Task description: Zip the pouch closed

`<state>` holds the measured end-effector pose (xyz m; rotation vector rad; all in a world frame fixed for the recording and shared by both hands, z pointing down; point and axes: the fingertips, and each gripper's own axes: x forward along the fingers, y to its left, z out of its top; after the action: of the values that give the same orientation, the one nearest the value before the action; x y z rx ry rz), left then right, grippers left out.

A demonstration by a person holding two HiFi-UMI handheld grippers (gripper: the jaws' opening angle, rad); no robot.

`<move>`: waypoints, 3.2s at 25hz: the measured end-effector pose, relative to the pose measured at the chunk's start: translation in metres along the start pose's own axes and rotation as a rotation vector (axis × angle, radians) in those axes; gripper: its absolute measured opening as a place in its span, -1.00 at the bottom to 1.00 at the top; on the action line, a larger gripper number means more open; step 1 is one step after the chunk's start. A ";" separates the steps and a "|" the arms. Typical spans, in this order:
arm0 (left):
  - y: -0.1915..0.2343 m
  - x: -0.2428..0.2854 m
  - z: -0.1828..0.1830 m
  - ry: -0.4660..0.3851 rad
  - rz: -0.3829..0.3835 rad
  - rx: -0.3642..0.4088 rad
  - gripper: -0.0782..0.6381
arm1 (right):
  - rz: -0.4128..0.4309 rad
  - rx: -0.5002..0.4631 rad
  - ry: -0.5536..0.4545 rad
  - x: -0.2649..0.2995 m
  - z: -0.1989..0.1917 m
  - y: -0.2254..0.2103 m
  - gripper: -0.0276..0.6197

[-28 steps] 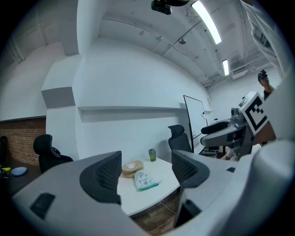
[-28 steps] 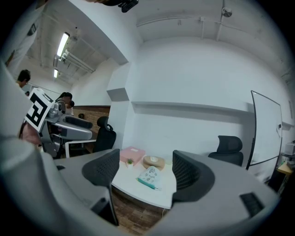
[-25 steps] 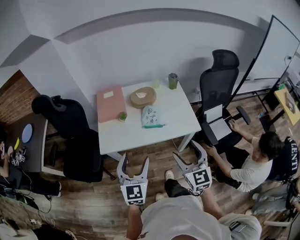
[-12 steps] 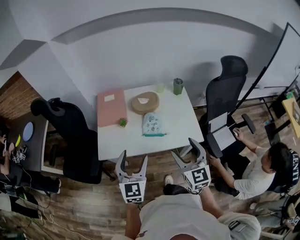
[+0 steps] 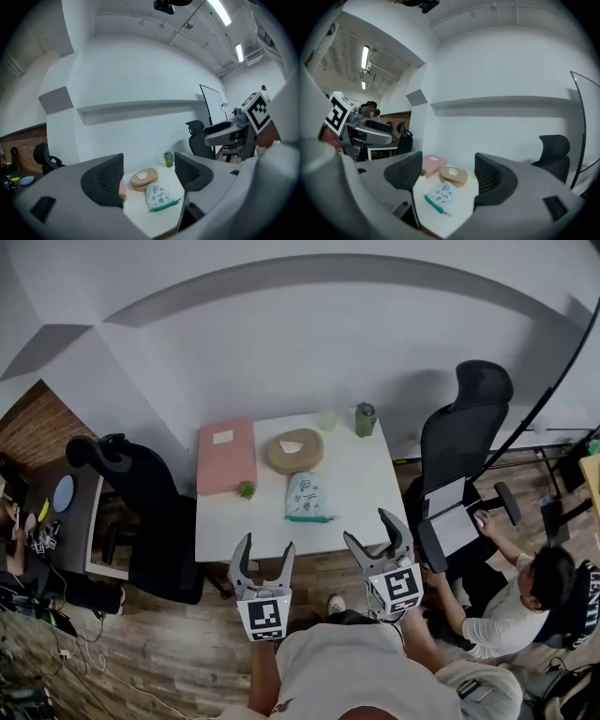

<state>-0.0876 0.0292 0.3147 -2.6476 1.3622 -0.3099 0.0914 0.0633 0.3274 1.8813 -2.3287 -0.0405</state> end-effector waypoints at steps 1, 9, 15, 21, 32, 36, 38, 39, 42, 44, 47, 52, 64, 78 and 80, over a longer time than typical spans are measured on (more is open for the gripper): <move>0.000 0.002 0.000 0.004 0.003 0.001 0.16 | 0.003 0.002 -0.001 0.002 0.000 -0.002 0.17; 0.005 0.033 -0.009 0.027 0.001 -0.004 0.16 | 0.036 0.012 0.017 0.034 -0.010 -0.010 0.16; 0.016 0.067 -0.022 0.042 -0.018 -0.023 0.16 | 0.025 0.009 0.052 0.067 -0.021 -0.023 0.15; 0.030 0.109 -0.043 0.068 -0.057 -0.048 0.16 | 0.016 0.013 0.097 0.106 -0.036 -0.034 0.12; 0.062 0.183 -0.078 0.109 -0.124 -0.095 0.16 | 0.004 -0.008 0.195 0.175 -0.059 -0.045 0.05; 0.070 0.201 -0.088 0.117 -0.157 -0.113 0.15 | -0.011 -0.010 0.230 0.192 -0.067 -0.046 0.04; 0.073 0.209 -0.094 0.121 -0.172 -0.123 0.15 | -0.018 -0.012 0.246 0.199 -0.071 -0.045 0.04; 0.075 0.212 -0.097 0.124 -0.178 -0.126 0.15 | -0.021 -0.013 0.252 0.203 -0.072 -0.045 0.04; 0.078 0.222 -0.103 0.134 -0.195 -0.133 0.14 | -0.025 -0.014 0.270 0.212 -0.076 -0.046 0.04; 0.078 0.225 -0.107 0.144 -0.203 -0.138 0.13 | -0.024 -0.018 0.287 0.215 -0.081 -0.046 0.04; 0.078 0.230 -0.116 0.160 -0.209 -0.153 0.12 | -0.016 -0.023 0.318 0.219 -0.091 -0.048 0.04; 0.065 0.235 -0.131 0.200 -0.221 -0.184 0.06 | 0.031 -0.026 0.358 0.224 -0.109 -0.053 0.00; 0.008 0.229 -0.177 0.356 -0.137 -0.230 -0.01 | 0.306 -0.027 0.483 0.210 -0.183 -0.056 -0.15; -0.070 0.203 -0.242 0.523 -0.068 -0.297 -0.08 | 0.574 -0.060 0.588 0.185 -0.252 -0.043 -0.27; -0.078 0.201 -0.250 0.540 -0.064 -0.302 -0.10 | 0.609 -0.064 0.601 0.181 -0.260 -0.039 -0.28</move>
<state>0.0255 -0.0984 0.5974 -2.9930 1.5700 -0.9561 0.1268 -0.1026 0.5981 0.9011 -2.2866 0.4426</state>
